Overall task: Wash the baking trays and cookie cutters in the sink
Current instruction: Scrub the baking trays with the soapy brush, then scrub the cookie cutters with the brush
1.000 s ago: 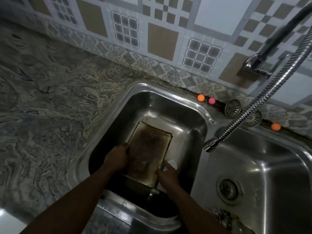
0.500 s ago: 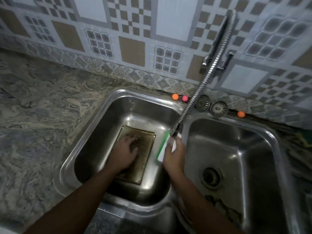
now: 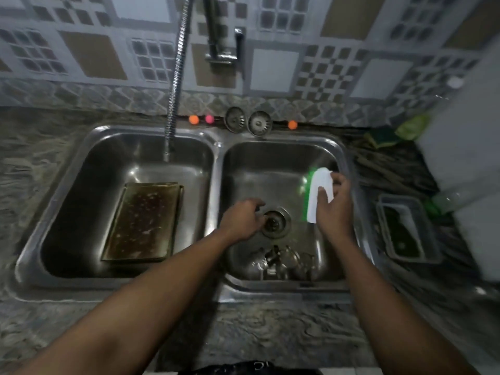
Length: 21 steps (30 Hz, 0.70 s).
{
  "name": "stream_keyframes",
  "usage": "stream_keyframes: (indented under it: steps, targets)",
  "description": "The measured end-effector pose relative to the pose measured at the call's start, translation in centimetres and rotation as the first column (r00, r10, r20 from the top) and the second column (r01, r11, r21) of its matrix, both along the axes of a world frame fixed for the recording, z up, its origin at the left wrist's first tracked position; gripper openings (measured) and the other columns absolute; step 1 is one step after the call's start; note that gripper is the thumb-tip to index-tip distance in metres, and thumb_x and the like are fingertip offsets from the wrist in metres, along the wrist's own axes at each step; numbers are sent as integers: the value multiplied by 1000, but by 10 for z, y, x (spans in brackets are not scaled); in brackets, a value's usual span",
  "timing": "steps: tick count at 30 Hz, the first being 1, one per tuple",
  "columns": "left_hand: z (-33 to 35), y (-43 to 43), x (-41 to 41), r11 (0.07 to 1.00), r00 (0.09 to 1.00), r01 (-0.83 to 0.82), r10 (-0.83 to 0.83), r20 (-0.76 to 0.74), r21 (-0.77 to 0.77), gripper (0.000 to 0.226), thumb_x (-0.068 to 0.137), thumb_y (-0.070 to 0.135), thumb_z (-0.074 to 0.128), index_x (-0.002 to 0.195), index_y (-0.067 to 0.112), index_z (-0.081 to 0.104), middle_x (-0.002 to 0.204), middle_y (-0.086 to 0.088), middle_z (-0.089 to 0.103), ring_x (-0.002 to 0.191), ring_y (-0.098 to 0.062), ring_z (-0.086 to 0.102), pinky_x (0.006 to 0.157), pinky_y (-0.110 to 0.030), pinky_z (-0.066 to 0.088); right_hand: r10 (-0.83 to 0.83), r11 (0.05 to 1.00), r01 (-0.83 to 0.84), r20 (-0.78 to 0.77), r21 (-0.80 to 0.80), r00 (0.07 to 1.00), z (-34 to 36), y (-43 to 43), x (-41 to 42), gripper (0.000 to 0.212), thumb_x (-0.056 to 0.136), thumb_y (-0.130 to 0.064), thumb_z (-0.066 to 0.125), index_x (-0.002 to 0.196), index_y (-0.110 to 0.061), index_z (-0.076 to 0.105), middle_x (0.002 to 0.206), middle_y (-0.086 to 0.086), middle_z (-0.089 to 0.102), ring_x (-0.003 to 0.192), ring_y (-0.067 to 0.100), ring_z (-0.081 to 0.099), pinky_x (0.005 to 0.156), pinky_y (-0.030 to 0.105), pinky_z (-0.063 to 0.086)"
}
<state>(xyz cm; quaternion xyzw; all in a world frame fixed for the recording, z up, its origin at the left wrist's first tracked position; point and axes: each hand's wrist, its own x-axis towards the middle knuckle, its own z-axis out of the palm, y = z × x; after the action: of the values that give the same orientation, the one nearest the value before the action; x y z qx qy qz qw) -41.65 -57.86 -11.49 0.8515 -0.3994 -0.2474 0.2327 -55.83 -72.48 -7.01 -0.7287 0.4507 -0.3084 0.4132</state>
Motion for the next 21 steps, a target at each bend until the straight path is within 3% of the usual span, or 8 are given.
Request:
stream_keyframes:
  steps: [5,8,14,21]
  targets:
    - [-32,-35,-51,944,993,115,-108,-39,308,46,83,51,64,114,17,66,115,-12,68,104,-33,66,82,-36,53,-119,990,119,-1,-78,993,20,-61,-68,34,94,-14,55,128,-16,47,117,10,58,105,25,56,83,27,42]
    - [-55,-46,-68,909,997,61,-34,-72,412,45,86,48,62,113,12,66,118,-16,68,108,-33,65,83,-36,51,-129,986,120,-75,-115,989,28,-98,-106,34,96,-13,54,129,-15,49,124,14,58,113,26,54,83,23,38]
    - [-85,-54,-88,867,993,-52,99,-69,496,40,85,48,54,109,18,67,115,-10,68,101,-28,67,79,-32,53,-23,999,9,-290,-52,957,12,-147,-156,32,97,-14,55,129,-11,52,135,13,54,124,26,51,91,23,36]
    - [-97,-58,-99,842,976,-152,210,-55,518,34,86,45,54,107,20,63,111,-6,68,101,-26,66,75,-30,50,107,993,-87,-321,75,941,-18,-155,-170,34,98,-14,54,131,-11,53,137,16,54,125,27,50,94,24,37]
